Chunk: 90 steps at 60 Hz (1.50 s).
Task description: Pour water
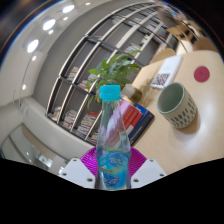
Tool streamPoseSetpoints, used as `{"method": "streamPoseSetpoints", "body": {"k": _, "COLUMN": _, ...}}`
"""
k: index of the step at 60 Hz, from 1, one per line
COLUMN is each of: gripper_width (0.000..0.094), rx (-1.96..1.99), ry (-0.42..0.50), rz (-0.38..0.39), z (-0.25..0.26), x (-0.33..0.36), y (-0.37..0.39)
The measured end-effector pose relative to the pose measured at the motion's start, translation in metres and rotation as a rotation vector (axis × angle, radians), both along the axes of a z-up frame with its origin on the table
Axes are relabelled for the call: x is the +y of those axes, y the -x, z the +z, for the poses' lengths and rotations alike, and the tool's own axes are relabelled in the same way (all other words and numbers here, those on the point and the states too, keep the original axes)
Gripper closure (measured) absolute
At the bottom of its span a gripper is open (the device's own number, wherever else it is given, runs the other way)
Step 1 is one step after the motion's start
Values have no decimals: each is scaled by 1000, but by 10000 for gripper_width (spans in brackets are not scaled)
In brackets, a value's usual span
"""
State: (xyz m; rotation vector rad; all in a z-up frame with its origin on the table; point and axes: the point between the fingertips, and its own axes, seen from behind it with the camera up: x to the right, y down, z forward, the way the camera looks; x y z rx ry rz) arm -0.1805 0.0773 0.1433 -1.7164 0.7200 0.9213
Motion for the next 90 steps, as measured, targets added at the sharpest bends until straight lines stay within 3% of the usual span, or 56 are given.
{"method": "streamPoseSetpoints", "body": {"k": 8, "gripper_width": 583, "rx": 399, "ry": 66, "rz": -47, "z": 14, "x": 18, "y": -21}}
{"method": "streamPoseSetpoints", "body": {"k": 17, "gripper_width": 577, "rx": 674, "ry": 166, "rz": -41, "z": 13, "x": 30, "y": -24}}
{"method": "streamPoseSetpoints", "body": {"k": 22, "gripper_width": 564, "rx": 804, "ry": 176, "rz": -57, "z": 23, "x": 36, "y": -33}}
{"method": "streamPoseSetpoints", "body": {"k": 39, "gripper_width": 563, "rx": 1248, "ry": 194, "rz": -216, "z": 39, "x": 59, "y": -76}}
{"method": "streamPoseSetpoints", "body": {"k": 48, "gripper_width": 563, "rx": 1247, "ry": 217, "rz": -194, "z": 41, "x": 65, "y": -75}}
{"method": "streamPoseSetpoints", "body": {"k": 57, "gripper_width": 539, "rx": 959, "ry": 168, "rz": -105, "z": 60, "x": 59, "y": -72}}
{"method": "streamPoseSetpoints", "body": {"k": 63, "gripper_width": 540, "rx": 572, "ry": 51, "rz": -34, "z": 89, "x": 51, "y": -86}}
{"method": "streamPoseSetpoints", "body": {"k": 73, "gripper_width": 528, "rx": -19, "ry": -180, "rz": -66, "z": 145, "x": 48, "y": -149}}
{"method": "streamPoseSetpoints", "body": {"k": 84, "gripper_width": 531, "rx": -562, "ry": -255, "rz": -59, "z": 155, "x": 44, "y": -210}}
{"method": "streamPoseSetpoints", "body": {"k": 90, "gripper_width": 513, "rx": -793, "ry": -218, "rz": -66, "z": 142, "x": 37, "y": -259}}
